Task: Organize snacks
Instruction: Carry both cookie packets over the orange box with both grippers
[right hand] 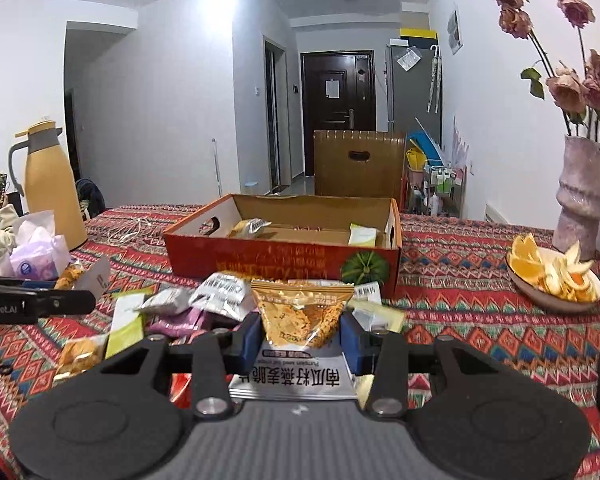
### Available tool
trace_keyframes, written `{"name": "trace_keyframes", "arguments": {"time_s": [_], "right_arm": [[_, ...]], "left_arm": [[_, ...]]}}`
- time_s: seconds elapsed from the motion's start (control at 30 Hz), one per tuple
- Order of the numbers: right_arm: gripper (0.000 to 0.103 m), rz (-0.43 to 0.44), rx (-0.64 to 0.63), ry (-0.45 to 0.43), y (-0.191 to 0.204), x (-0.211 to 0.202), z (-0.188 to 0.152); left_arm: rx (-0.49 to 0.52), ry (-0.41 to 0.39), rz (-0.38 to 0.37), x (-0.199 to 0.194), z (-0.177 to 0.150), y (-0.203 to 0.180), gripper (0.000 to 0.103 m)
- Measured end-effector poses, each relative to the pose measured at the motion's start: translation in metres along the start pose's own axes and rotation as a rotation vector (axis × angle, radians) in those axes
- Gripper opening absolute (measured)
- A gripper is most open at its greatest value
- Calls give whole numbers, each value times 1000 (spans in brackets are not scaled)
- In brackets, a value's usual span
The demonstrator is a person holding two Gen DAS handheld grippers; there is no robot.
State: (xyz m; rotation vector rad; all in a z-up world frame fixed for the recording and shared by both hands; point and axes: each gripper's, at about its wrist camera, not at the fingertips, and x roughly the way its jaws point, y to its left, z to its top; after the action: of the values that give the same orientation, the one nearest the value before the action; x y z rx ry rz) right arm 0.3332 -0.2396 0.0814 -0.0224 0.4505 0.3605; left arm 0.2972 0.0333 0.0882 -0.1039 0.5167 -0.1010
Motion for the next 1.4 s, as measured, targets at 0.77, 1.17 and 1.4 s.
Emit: {"name": "trace_keyframes", "arguments": {"time_s": [0.77, 1.17, 1.4], "right_arm": [[41, 14, -21, -1, -21, 109, 67], [41, 14, -17, 16, -37, 180, 99], [41, 10, -3, 66, -51, 235, 116]], "left_arm": [[7, -20, 7, 101, 82, 22, 48], [44, -25, 48, 175, 119, 28, 48], [48, 19, 68, 234, 142, 32, 48]]}}
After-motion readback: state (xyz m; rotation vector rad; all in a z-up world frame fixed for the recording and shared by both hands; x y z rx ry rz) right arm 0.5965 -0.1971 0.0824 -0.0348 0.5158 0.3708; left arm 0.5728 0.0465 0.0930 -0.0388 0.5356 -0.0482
